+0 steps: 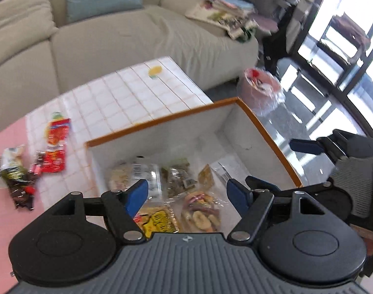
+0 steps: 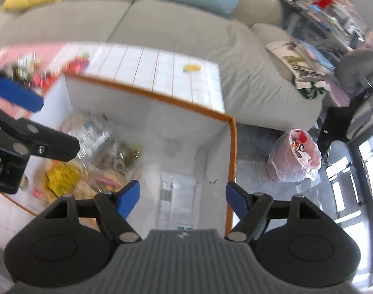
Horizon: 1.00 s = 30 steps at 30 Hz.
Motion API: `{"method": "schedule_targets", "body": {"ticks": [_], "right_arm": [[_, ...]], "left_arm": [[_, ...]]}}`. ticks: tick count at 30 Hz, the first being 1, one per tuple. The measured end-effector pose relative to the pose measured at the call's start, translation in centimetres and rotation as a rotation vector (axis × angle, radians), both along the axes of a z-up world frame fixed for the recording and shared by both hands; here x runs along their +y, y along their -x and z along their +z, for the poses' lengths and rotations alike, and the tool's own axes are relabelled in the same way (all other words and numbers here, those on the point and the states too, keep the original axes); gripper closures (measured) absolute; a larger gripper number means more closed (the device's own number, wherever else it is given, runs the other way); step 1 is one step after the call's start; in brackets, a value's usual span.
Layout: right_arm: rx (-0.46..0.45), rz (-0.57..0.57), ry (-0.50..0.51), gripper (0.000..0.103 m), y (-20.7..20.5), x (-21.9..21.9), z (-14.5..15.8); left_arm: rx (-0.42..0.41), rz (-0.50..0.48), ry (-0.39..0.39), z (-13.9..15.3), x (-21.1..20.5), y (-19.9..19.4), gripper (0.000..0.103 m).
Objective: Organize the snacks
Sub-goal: 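Open both tools to drop the bags into the orange box, then withdraw both tools from the box toward the remaining snacks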
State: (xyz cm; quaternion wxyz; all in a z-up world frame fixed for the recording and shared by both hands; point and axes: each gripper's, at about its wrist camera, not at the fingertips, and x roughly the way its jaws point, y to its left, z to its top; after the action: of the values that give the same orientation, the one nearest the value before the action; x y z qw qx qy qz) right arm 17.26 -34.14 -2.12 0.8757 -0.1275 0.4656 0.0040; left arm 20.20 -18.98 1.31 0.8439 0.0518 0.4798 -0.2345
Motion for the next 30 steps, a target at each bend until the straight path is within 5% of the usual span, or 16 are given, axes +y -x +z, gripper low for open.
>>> {"method": "schedule_targets", "body": {"ticks": [13,21,30], "right_arm": [[-0.199,-0.082,-0.26,0.023,6.4,7.2,2.2],[-0.229,-0.038,-0.386,0.023,8.4,13.9,1.5],[-0.232,-0.016,-0.373,0.022,8.6,20.4,-0.9]], "left_arm": [[-0.185,0.159,0.084,4.4,10.0,6.2,0.02],[-0.161,0.318,0.063,1.5,17.5,8.7,0.021],[-0.066,0.472,0.11,-2.9,24.7,9.4,0.021]]}}
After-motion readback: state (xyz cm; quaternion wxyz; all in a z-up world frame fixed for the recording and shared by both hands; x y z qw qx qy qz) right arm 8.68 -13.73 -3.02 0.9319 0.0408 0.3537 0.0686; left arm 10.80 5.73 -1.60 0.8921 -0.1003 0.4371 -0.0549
